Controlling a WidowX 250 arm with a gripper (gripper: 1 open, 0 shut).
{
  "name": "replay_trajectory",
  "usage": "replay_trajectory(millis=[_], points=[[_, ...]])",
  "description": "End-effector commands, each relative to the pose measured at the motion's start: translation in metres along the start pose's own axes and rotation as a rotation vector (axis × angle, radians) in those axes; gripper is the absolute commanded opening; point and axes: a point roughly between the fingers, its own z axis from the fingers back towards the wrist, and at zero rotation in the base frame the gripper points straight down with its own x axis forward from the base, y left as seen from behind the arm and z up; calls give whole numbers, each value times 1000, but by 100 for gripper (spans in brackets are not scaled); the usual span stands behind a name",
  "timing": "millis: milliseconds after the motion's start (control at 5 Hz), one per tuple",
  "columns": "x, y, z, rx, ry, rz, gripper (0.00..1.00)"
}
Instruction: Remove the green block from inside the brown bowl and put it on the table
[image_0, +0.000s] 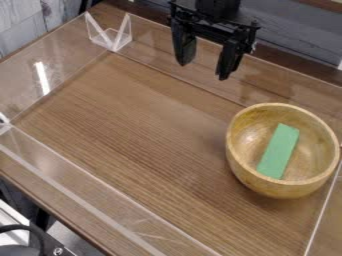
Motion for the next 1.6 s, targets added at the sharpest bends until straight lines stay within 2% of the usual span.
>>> replay_trajectory(millis=[0, 200, 400, 600, 1000, 1400], points=[[2, -20, -7, -12, 3, -27, 100], [2, -48, -22, -28, 12, -58, 100], [0, -77, -28, -32, -12, -84, 100], [0, -90, -32, -36, -24, -103, 100], [2, -103, -51, -48, -47, -113, 100], [8, -107, -64, -57, -61, -122, 100]])
